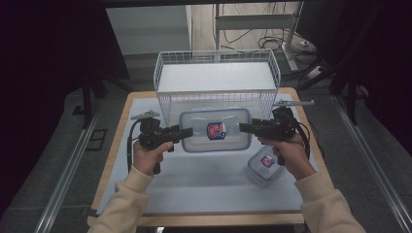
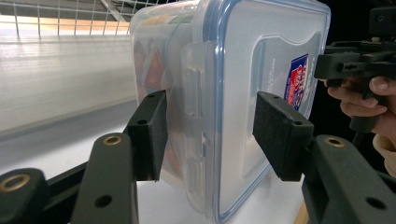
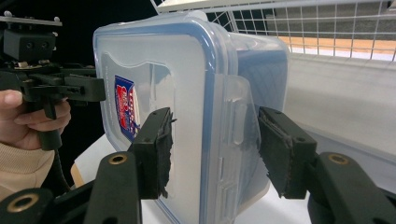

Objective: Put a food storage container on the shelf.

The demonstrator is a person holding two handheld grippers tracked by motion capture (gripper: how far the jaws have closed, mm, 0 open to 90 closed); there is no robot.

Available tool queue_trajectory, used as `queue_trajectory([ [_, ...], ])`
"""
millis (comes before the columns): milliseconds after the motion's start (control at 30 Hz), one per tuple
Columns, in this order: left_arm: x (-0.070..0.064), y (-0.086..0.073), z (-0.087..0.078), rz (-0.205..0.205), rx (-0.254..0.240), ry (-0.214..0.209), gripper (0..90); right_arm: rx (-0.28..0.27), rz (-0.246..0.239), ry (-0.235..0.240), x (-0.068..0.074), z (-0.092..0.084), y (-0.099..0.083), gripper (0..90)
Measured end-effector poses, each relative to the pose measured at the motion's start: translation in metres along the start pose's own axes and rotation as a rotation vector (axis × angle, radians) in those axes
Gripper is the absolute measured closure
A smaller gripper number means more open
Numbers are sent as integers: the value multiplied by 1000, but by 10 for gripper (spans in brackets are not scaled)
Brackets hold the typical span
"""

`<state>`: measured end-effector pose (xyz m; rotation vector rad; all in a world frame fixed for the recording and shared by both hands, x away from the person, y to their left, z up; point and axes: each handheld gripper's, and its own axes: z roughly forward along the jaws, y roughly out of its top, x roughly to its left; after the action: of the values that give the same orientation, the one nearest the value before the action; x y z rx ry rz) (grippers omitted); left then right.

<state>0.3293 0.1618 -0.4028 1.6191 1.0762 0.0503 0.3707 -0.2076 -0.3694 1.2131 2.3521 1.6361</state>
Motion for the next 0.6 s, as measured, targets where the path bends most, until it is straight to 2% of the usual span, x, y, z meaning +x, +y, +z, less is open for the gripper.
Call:
queue_trajectory([
  [600, -2, 28, 4, 23, -17, -7, 465, -30, -14, 0, -5, -6, 24, 464],
])
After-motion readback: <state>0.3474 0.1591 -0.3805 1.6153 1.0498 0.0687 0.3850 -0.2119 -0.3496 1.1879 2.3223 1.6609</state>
